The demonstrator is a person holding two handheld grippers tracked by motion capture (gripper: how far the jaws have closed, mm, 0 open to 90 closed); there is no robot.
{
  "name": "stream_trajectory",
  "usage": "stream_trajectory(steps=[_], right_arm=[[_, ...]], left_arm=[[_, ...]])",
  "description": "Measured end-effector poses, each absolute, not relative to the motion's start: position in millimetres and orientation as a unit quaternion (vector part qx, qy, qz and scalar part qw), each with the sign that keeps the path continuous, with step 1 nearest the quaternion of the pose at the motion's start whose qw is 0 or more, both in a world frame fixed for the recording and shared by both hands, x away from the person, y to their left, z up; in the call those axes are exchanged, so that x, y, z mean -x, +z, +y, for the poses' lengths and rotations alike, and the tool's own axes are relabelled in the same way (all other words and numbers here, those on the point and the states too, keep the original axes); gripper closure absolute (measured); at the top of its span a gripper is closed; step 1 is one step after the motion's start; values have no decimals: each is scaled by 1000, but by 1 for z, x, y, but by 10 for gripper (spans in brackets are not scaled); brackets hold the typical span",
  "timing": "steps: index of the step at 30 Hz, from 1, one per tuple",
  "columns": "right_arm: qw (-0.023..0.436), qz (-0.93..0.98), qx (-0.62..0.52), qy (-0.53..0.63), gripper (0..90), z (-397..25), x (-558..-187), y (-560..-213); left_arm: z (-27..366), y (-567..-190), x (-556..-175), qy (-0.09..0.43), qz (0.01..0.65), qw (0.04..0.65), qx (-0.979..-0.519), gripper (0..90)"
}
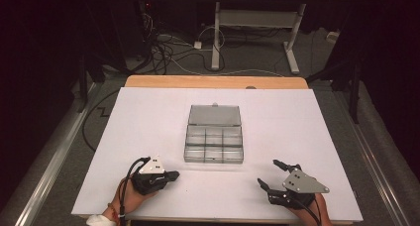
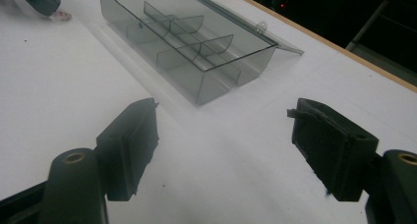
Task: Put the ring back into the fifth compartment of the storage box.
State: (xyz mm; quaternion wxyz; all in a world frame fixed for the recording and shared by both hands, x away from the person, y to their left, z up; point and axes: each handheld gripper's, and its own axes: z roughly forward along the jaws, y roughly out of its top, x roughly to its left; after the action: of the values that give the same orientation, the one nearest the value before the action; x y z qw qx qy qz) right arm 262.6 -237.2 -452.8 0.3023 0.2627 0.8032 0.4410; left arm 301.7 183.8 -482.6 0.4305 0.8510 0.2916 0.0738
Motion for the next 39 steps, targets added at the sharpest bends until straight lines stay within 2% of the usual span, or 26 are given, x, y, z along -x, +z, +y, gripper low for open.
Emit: stream_trajectory(steps=[22, 39], right_arm=[[311, 795, -271, 444, 251, -244, -263, -451], [309, 800, -267, 440, 250, -240, -263, -453]], left_arm=[[189, -443, -306, 118, 252, 474, -836, 854], [164, -427, -318, 124, 236, 508, -819, 854]])
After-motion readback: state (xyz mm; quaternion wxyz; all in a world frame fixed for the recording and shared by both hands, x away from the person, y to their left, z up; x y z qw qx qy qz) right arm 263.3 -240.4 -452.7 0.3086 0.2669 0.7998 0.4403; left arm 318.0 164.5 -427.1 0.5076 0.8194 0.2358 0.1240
